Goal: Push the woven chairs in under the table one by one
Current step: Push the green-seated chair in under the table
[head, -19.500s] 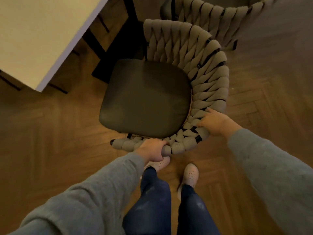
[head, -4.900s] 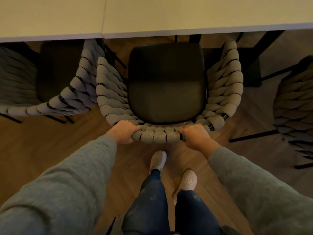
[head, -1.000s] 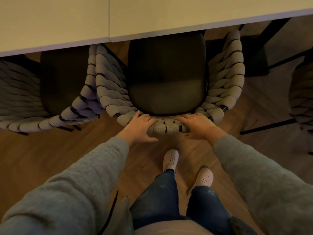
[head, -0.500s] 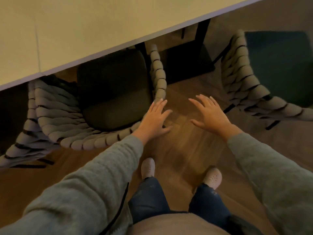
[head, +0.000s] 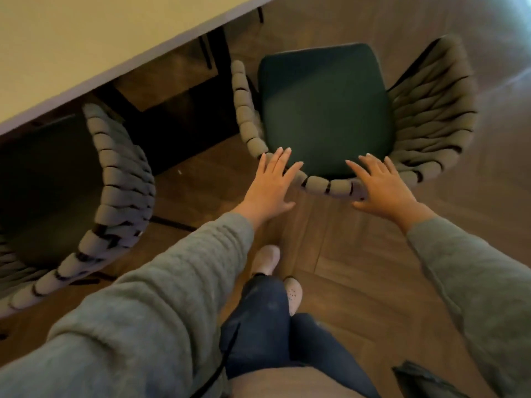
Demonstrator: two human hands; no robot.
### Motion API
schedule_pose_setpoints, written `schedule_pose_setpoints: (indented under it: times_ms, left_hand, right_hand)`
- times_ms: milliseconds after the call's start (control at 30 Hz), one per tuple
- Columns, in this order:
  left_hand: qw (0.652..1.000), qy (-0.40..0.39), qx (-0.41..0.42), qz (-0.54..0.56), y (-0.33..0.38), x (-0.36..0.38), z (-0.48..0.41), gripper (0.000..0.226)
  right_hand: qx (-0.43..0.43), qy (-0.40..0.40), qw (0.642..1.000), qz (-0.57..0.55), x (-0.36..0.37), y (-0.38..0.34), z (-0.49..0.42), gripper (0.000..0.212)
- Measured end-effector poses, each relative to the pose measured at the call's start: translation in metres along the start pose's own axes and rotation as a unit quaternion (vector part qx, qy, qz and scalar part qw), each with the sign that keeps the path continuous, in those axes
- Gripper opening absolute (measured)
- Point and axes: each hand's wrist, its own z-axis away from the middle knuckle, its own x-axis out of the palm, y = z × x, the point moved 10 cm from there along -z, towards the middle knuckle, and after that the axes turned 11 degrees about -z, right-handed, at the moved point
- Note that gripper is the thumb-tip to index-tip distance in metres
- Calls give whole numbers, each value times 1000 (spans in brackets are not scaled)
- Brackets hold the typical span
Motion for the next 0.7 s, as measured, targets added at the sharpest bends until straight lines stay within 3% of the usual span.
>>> schedule_pose_setpoints:
  times_ms: [100,267,400,567,700]
  left_hand:
    - [998,-36,41,-24,24,2,-50,87]
    - [980,-156,101,-67,59,37,-83,64]
    - [988,-131,70,-49,58,30,-91,39]
    - [992,-101,49,-52,55,24,-91,34]
    - [988,-130,7,-81,54,28,-89,41]
  right_hand:
    - [40,-71,996,36,9,63,-6,99]
    - [58,-158,981,92,24,134,-12,72]
    - [4,-165,979,120,20,146,-22,48]
    - [-67,-164,980,91,18,137,-27,43]
    - [-96,-132,985,58,13,133,-26,39]
